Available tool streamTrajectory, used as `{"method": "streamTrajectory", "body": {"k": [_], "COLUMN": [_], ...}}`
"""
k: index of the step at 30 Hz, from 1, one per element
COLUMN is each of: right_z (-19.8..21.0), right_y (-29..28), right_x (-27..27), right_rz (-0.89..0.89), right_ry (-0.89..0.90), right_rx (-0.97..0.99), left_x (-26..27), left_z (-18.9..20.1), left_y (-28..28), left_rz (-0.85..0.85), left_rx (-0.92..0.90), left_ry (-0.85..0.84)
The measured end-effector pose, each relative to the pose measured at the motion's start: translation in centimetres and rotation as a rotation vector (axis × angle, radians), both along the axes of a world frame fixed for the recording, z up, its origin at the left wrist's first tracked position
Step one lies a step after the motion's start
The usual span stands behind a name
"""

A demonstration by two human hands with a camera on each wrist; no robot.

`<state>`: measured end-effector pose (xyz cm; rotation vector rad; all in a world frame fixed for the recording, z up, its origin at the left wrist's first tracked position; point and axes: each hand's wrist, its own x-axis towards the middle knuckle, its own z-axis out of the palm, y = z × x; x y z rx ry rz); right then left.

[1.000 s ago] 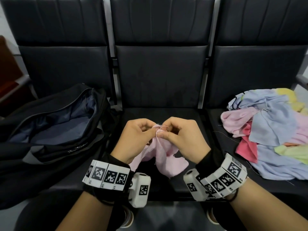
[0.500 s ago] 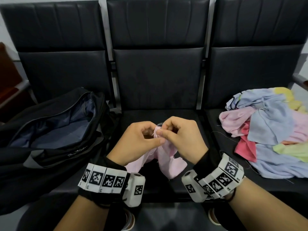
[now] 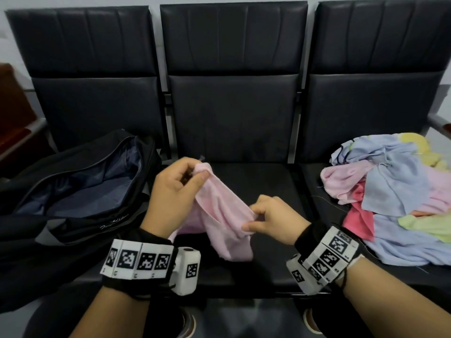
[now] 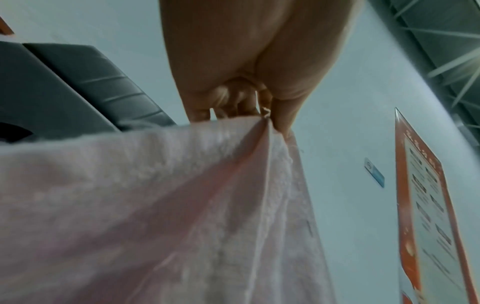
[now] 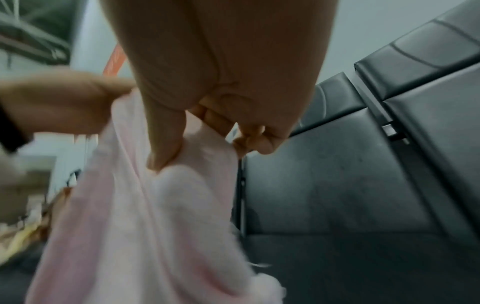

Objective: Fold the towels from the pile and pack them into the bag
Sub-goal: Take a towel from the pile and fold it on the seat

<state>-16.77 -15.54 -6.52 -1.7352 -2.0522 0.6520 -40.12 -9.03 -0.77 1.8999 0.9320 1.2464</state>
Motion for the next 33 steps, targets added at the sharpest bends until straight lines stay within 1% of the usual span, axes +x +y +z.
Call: {"method": "streamTrajectory", "body": {"k": [3, 5, 8, 10, 12, 16, 18, 20, 23, 28, 33], "right_z": [-1.7, -2.5, -3.2, -2.7, -1.7, 1.7, 3.7, 5.6, 7.7, 9.4, 10.8], "right_y": [0.2, 0.1, -0.1, 0.0, 0.4, 1.0, 1.1, 1.3, 1.3, 0.9, -0.6], "right_x": [1.2, 2.0, 2.9, 3.4, 4.1, 5.5, 5.9, 6.3, 6.4, 6.6, 6.8], "right_rz": [0.015, 0.034, 0.101, 0.100, 0.055, -0.133, -0.183, -0.220, -0.250, -0.343, -0.307], "right_ry": [-0.160, -0.249, -0.387, -0.399, -0.341, -0.066, 0.053, 0.136, 0.177, 0.190, 0.251], "right_rx": [-0.062, -0.055, 0.041, 0.146, 0.260, 0.453, 0.510, 0.535, 0.587, 0.662, 0.704], "left_x": [-1.6, -2.9, -4.8, -5.7, -6.4, -7.4, -7.6, -7.6, -7.3, -7.2, -7.3], "left_z": [0.9, 1.4, 1.9, 2.1, 2.1, 2.4, 2.7, 3.1, 3.8, 4.7, 5.7], "left_y": [0.7, 1.3, 2.2, 2.7, 3.2, 3.9, 4.2, 4.5, 4.7, 4.5, 3.1], "left_rz": [0.070, 0.129, 0.215, 0.254, 0.302, 0.391, 0.399, 0.394, 0.395, 0.419, 0.386], "left_rx": [0.042, 0.052, 0.083, 0.110, 0.127, 0.125, 0.121, 0.124, 0.120, 0.121, 0.169], "left_ry": [-0.068, -0.112, -0.124, -0.090, -0.071, -0.035, 0.000, 0.012, 0.003, -0.025, -0.074]}}
